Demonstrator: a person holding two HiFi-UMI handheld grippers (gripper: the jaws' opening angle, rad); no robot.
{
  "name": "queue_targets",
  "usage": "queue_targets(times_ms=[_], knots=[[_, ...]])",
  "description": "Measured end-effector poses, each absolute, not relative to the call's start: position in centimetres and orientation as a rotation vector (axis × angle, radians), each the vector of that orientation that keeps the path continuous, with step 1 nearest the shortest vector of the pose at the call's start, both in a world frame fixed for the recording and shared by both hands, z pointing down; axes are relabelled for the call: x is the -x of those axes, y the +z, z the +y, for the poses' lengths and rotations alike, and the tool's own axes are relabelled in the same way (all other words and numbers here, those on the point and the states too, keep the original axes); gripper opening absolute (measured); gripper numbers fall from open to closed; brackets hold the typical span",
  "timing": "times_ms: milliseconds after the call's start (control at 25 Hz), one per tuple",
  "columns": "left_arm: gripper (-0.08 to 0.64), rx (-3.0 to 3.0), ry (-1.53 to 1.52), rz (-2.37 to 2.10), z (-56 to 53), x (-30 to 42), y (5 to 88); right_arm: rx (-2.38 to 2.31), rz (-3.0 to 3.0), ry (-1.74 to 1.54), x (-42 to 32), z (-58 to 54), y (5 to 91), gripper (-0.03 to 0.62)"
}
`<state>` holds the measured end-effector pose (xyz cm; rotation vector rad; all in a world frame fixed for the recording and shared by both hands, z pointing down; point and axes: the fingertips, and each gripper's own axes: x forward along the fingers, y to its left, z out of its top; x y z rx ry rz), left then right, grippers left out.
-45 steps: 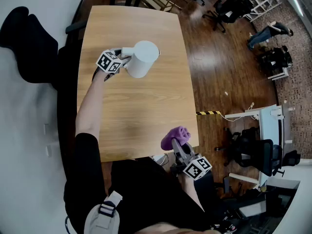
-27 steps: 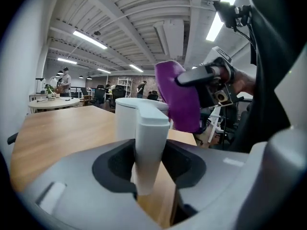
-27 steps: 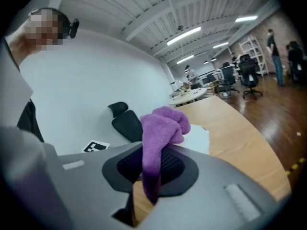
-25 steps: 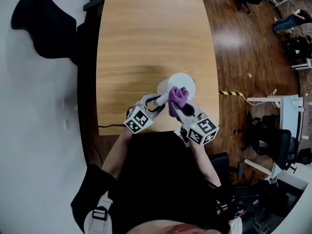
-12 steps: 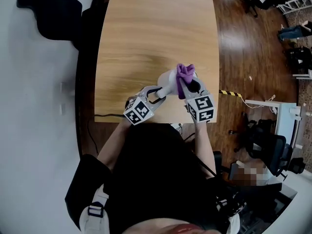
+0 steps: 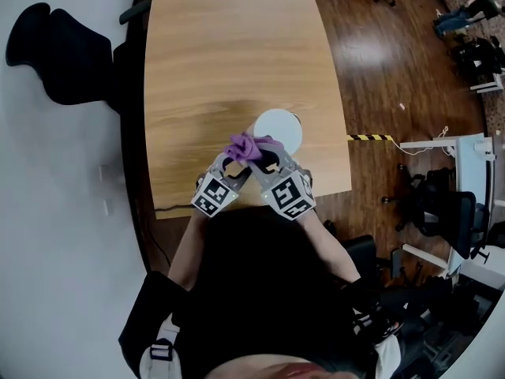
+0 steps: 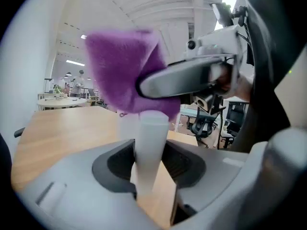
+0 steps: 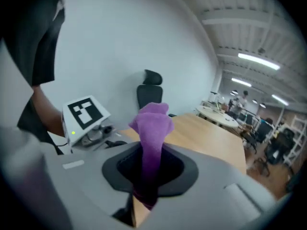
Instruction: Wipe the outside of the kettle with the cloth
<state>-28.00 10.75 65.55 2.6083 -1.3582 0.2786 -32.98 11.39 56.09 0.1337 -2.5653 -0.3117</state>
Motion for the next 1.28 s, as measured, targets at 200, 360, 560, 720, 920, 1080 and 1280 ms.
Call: queue_targets(times_ms=[200,360,560,720,920,1080,1280], knots=[[0.074,-2.607,0.267,-1.356,11.0,28.7,65.7,-0.590,-2.654,0.072,25.2,-0.5,56.1,0.057],[0.074,-2.600,0.264,-1.366,11.5,28.9,65.7,-0.792,-2.605,0.198,21.2,-3.2,56.0,0.055],[0.077,-2.580,0.218,-1.397,11.7,29.7,65.5,-0.315,-2.721,-0.150,29.0,9.4,53.6,0.057],[0.077,-2.568,0.204,-1.412,11.8,30.1,65.9,-0.381,-2.780,0.083,28.0,6.7,56.4,0.055],[0.081,-2.560,0.177,-1.406,12.8,30.7,65.3,-0.768,-2.649,0.308,22.3,-1.8,57.7,0.054],[0.081,-2.551,0.164,-1.419,13.1,31.6,65.3,-0.333,-2.745,0.085,32.3,5.7,51.5,0.055],[0.080,-2.519,0.196,-1.468,13.3,32.4,67.7,-0.098,-2.520,-0.117,37.2,8.0,58.1,0.055]])
